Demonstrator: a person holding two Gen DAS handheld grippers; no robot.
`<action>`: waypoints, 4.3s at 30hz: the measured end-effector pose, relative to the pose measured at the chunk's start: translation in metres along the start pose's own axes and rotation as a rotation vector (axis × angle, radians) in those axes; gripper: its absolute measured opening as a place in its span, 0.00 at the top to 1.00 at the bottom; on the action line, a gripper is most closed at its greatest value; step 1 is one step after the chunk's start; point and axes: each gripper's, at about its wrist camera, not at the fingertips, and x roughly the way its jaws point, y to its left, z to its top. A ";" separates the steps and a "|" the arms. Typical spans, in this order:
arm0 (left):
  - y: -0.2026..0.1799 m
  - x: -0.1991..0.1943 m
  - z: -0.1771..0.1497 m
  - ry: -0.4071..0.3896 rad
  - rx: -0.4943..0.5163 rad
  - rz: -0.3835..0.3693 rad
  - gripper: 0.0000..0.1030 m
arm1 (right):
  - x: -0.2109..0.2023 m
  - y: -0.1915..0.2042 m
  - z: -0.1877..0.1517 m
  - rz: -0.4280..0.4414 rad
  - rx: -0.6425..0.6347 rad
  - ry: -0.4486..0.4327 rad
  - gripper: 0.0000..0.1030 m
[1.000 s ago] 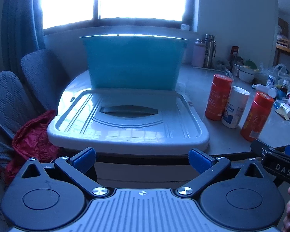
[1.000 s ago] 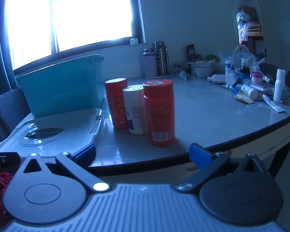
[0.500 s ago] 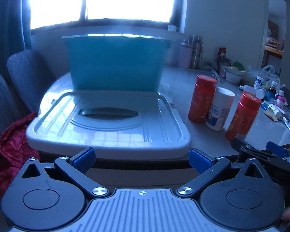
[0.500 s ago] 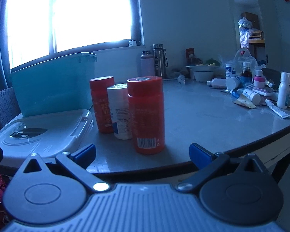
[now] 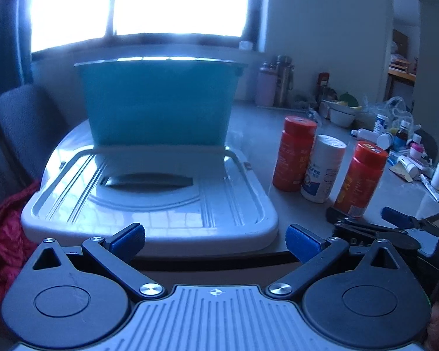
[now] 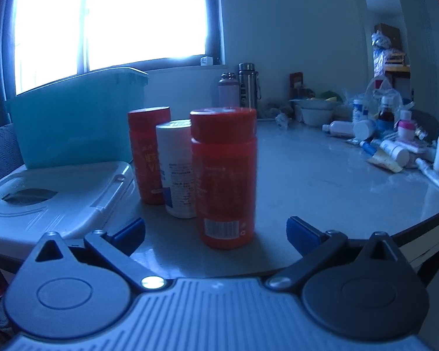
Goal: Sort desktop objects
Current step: 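Move the right tool toward the taller red bottle, then close the right tool on the taller red bottle while the left tool approaches the other red bottle, then lift the red bottle with the right tool while the left tool grasps the other red bottle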
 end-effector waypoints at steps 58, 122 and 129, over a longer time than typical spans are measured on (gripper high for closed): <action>-0.014 0.032 0.014 0.002 0.009 -0.068 0.00 | 0.016 -0.014 0.021 0.073 0.014 0.028 0.52; -0.073 0.137 0.046 -0.051 0.083 -0.120 0.00 | -0.003 -0.039 0.024 -0.031 0.032 0.041 0.52; -0.078 0.149 0.050 -0.054 0.091 -0.128 0.00 | -0.001 -0.041 0.021 -0.024 0.039 0.050 0.52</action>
